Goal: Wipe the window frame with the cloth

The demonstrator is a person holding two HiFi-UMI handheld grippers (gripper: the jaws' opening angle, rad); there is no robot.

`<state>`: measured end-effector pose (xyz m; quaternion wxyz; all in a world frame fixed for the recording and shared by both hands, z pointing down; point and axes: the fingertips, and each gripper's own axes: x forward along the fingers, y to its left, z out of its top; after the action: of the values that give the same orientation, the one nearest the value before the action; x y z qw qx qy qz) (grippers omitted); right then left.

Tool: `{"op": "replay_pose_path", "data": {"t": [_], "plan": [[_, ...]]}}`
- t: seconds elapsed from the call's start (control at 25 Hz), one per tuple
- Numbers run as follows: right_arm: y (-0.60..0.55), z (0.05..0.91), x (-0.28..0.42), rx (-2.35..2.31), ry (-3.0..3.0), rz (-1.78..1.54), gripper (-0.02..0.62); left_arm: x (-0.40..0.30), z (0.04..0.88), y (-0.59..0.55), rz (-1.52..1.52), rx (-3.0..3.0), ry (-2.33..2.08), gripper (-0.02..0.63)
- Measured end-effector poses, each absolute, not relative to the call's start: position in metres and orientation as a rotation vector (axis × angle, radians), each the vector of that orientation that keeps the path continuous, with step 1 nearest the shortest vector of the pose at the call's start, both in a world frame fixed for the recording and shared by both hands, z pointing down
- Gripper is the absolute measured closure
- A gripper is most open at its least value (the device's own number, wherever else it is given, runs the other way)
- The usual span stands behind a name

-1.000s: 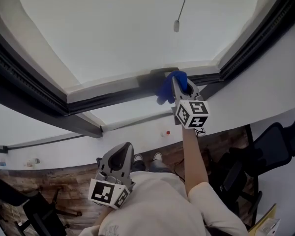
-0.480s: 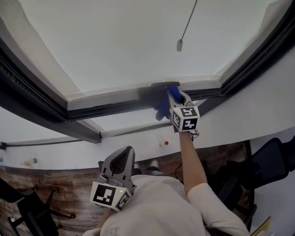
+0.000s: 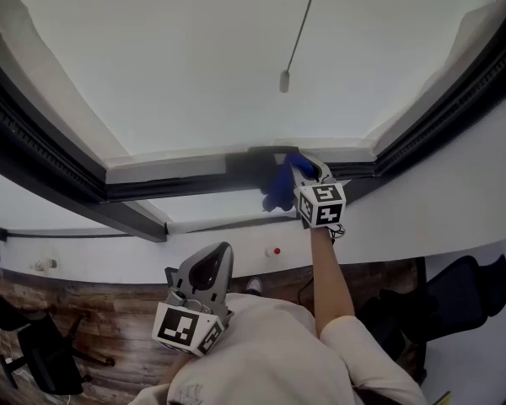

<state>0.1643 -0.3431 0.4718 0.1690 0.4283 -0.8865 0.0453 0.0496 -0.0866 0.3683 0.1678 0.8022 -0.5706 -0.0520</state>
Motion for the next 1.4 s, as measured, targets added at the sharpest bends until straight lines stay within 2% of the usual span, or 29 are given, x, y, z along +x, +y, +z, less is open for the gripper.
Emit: {"op": "replay_pose_path", "data": {"t": [0.24,0.96,1.4], "plan": [[-0.347,0.472,0.174,1.171,-2.496,0.077,0.534,0.068,0.365,-0.097,-0.144,2.293,-1.641,0.597],[-0.387,0.472,0.28,1.37,-2.412,0.149,0.534,0.107,0.366,-0.112,-0.118,2.293,-1.653,0.597],[-0.401,0.471,0.315,1.43,-2.385,0.156,0.534,0.118,0.366,-0.118,-0.115,2.295,-1.651,0.597]]}}
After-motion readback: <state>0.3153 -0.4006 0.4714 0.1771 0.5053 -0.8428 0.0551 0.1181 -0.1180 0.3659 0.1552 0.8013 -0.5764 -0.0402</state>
